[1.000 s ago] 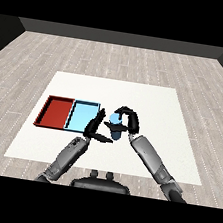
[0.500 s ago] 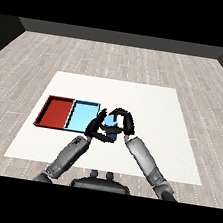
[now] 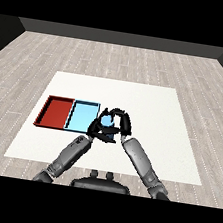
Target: Pick the blue can and put it in the blue box
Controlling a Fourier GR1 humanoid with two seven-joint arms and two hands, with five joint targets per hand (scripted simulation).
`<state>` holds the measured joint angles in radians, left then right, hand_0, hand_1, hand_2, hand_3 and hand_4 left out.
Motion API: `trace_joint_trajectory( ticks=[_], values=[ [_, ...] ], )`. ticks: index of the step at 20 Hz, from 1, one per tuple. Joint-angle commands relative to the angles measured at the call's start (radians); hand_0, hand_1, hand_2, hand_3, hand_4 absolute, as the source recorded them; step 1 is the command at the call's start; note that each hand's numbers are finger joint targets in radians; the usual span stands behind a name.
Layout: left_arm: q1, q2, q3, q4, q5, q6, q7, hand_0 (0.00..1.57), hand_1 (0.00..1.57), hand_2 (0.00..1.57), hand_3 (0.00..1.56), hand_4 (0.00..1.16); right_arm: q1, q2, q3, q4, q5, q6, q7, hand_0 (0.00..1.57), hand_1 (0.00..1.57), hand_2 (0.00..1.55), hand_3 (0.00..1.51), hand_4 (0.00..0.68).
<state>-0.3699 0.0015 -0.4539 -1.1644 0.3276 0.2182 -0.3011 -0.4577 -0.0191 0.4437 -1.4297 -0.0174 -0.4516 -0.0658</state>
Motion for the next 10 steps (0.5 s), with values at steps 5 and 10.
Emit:
trace_joint_trajectory(
  ticks=[5,10],
  values=[
    [-0.073,-0.001,-0.132,0.104,0.136,0.088,-0.110,0.00,0.00,0.00,0.00,0.00,0.021,0.019,-0.048,0.003,-0.065,0.063,-0.050,1.44,1.44,1.45,1.39,0.601],
    [-0.041,-0.001,-0.115,0.061,0.058,0.131,-0.008,0.00,0.00,0.00,0.00,0.42,-0.002,0.019,0.004,-0.008,-0.133,0.020,-0.027,1.48,1.48,1.46,1.39,0.593]
  ],
)
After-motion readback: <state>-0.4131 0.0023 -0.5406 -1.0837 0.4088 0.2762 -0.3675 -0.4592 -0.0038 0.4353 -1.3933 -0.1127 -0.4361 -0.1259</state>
